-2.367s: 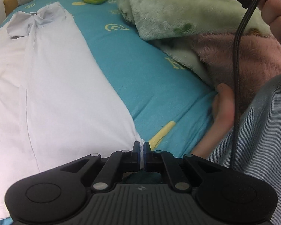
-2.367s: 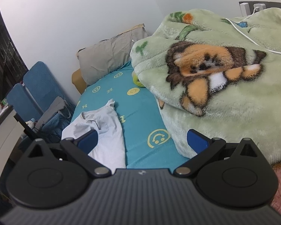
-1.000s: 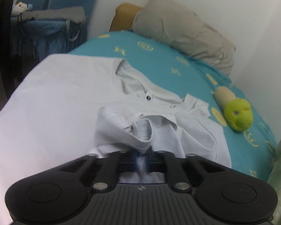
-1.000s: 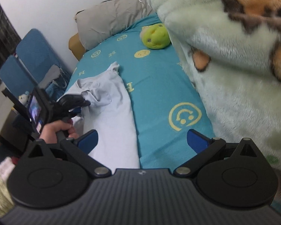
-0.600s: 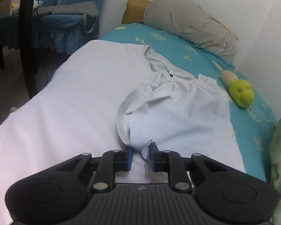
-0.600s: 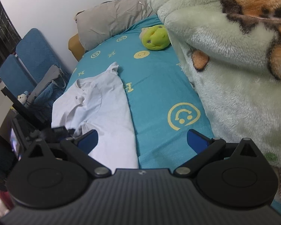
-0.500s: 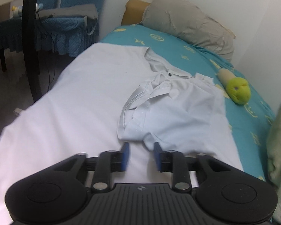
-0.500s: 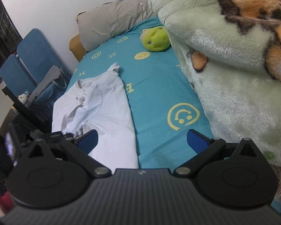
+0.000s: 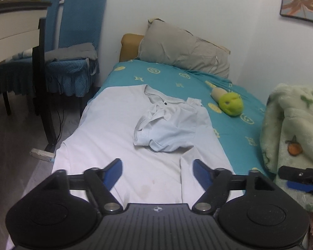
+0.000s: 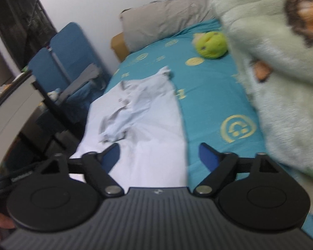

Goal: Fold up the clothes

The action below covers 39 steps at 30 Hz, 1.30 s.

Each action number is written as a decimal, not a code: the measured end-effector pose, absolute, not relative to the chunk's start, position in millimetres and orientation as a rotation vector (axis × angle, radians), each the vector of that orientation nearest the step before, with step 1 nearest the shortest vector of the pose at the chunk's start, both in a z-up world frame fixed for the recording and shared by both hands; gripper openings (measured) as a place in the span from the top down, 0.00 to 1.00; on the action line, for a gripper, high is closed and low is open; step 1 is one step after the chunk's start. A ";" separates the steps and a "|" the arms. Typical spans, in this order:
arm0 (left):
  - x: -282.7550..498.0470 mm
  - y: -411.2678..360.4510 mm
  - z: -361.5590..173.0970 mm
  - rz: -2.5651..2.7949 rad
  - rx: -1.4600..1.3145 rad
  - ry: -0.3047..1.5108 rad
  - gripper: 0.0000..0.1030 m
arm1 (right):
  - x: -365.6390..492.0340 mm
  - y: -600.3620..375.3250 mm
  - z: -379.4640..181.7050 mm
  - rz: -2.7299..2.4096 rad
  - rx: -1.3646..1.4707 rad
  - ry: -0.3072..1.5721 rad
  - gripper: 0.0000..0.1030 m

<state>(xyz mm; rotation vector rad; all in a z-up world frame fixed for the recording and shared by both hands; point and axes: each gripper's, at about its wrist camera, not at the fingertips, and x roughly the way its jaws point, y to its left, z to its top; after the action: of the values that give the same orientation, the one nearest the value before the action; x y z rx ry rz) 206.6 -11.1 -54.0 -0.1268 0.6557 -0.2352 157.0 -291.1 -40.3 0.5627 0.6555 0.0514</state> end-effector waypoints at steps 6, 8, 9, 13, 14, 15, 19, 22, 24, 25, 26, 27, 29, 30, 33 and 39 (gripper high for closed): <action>223.1 17.1 -74.6 -0.246 -0.209 0.661 0.23 | 224.0 -257.8 -36.6 0.177 0.662 0.691 0.33; 227.3 28.4 -83.8 -0.227 -0.211 0.658 0.23 | 262.7 -239.5 -40.6 0.209 0.659 0.697 0.41; 229.6 34.8 -88.5 -0.217 -0.214 0.659 0.23 | 283.7 -230.5 -45.0 0.211 0.649 0.700 0.42; 239.4 54.8 -111.5 -0.209 -0.212 0.651 0.23 | 370.1 -196.7 -67.2 0.145 0.552 0.709 0.42; 244.0 58.5 -117.5 -0.209 -0.216 0.664 0.23 | 389.8 -189.4 -74.6 0.124 0.521 0.716 0.42; 249.0 61.7 -122.1 -0.215 -0.233 0.668 0.23 | 407.7 -182.4 -82.1 0.102 0.484 0.723 0.42; 261.5 70.5 -134.7 -0.234 -0.266 0.665 0.23 | 457.5 -167.6 -112.2 0.040 0.416 0.743 0.42; 265.4 69.9 -142.4 -0.245 -0.256 0.658 0.23 | 478.1 -161.4 -134.4 0.007 0.378 0.777 0.45; 267.8 69.9 -146.1 -0.257 -0.268 0.659 0.23 | 480.6 -154.5 -136.5 0.009 0.344 0.736 0.53; 268.9 70.4 -147.6 -0.263 -0.278 0.658 0.23 | 480.9 -151.7 -135.9 0.028 0.337 0.714 0.62; 270.0 71.1 -149.0 -0.265 -0.290 0.660 0.23 | 482.3 -149.4 -135.9 0.048 0.348 0.708 0.68; 271.0 72.2 -150.8 -0.264 -0.307 0.665 0.23 | 484.5 -146.8 -136.1 0.063 0.366 0.709 0.68; 271.0 73.2 -154.6 -0.264 -0.337 0.678 0.23 | 488.6 -140.0 -137.0 0.084 0.389 0.716 0.68; 271.2 73.7 -155.5 -0.260 -0.339 0.680 0.23 | 490.8 -135.3 -136.8 0.095 0.390 0.715 0.68; 269.1 76.3 -154.3 -0.248 -0.339 0.667 0.23 | 495.6 -120.1 -131.7 0.117 0.369 0.676 0.68; 266.2 79.1 -147.0 -0.224 -0.279 0.634 0.23 | 494.8 -111.5 -113.9 0.077 0.302 0.626 0.60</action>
<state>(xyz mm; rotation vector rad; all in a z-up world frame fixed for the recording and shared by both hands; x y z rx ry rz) 266.2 79.1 -147.0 -0.2789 0.6343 -0.2238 494.8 -111.5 -113.9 0.3022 0.6263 0.0767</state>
